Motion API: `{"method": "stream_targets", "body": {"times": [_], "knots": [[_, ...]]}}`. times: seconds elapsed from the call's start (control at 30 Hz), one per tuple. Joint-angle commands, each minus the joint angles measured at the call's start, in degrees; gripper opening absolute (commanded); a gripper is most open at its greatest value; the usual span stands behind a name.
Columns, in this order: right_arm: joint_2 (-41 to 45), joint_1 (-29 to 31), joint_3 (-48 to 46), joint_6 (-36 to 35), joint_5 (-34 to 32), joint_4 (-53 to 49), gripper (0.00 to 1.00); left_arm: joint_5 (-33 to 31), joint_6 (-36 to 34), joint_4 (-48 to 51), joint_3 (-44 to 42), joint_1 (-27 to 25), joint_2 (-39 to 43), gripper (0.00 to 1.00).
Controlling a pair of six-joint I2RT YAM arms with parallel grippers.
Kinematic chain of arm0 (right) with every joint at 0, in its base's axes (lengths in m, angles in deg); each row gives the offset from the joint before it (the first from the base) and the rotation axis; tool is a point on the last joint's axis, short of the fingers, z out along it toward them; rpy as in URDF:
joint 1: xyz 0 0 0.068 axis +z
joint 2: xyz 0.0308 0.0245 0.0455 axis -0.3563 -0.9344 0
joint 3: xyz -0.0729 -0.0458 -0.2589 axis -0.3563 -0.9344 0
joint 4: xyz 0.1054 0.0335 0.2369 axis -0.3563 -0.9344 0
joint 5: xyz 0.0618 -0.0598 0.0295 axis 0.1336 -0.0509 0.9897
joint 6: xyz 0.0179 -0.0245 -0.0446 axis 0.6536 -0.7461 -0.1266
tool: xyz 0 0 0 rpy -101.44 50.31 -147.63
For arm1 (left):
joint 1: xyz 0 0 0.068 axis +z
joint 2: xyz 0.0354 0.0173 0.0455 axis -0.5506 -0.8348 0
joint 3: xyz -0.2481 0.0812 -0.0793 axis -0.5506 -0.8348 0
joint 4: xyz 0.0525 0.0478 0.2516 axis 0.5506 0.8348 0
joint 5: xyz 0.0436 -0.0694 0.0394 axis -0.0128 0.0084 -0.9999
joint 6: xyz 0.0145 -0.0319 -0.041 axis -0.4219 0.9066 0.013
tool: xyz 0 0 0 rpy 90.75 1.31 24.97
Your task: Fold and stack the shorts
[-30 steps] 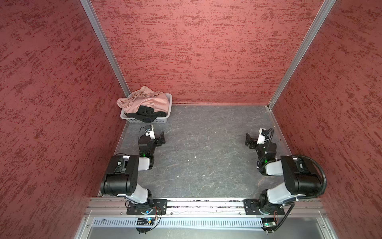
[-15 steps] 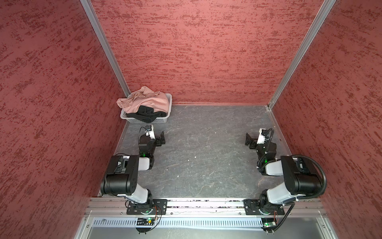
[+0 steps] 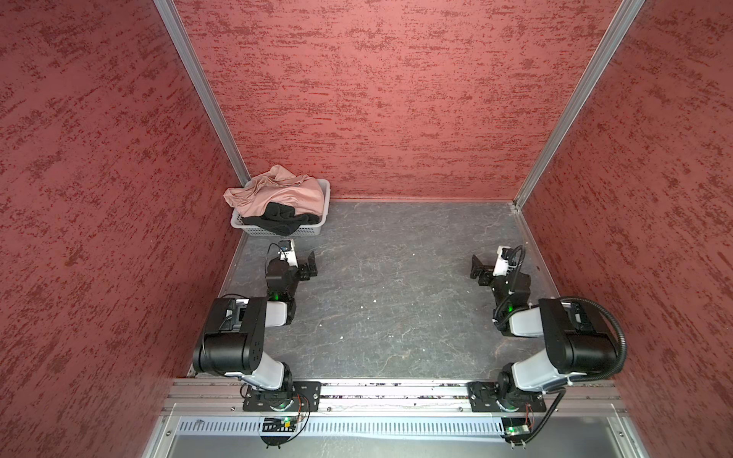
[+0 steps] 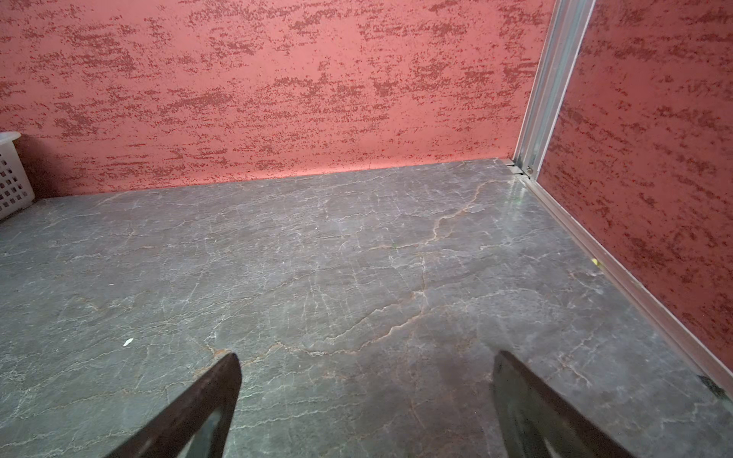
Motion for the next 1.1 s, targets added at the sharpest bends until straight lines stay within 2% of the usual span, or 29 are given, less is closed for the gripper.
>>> {"method": "stream_targets", "body": {"times": [0.0,0.07,0.13,0.27,0.37,0.4,0.47,0.57,0.63,0.7,0.97,1.07], "knots": [[0.01,0.19,1.24,-0.29,-1.21,0.95,0.99,0.94,-0.57,-0.63,0.30,0.11,-0.08,0.99],[1.76,0.19,3.31,0.38,-3.27,-4.27,0.99,0.12,-0.84,-0.95,0.19,-0.35,0.05,0.99],[4.12,0.18,5.96,0.15,-3.04,-10.37,0.99,-3.50,-1.16,3.05,1.39,-1.63,2.82,0.99],[9.82,1.64,11.79,-0.79,-2.62,-24.59,0.98,-8.16,-0.62,26.14,8.91,-5.36,14.10,0.99],[15.06,1.83,15.03,6.75,0.15,-32.04,0.98,-11.05,3.60,43.82,17.18,-8.41,21.50,0.99],[16.23,1.97,16.02,9.24,1.73,-34.20,0.96,-14.94,4.88,49.40,20.69,-10.27,22.75,0.99],[17.33,2.75,18.03,12.68,3.93,-38.61,0.94,-17.71,5.35,58.20,27.37,-11.89,23.09,0.99],[18.32,4.96,20.05,14.27,8.03,-43.61,0.92,-17.81,5.75,70.41,39.79,-10.92,17.85,0.99],[19.88,6.68,20.51,14.28,10.28,-45.18,0.92,-16.71,5.50,79.93,50.47,-8.86,11.11,0.99],[21.64,8.51,21.40,14.06,11.44,-46.94,0.92,-16.20,5.02,85.42,58.99,-6.72,4.80,0.99],[24.08,14.34,26.89,10.71,15.59,-56.49,0.92,-7.45,4.53,95.16,85.83,2.30,-19.60,0.99],[24.82,16.01,27.67,9.50,14.53,-59.47,0.92,-7.59,3.21,97.67,93.67,3.43,-27.75,0.99]]}}
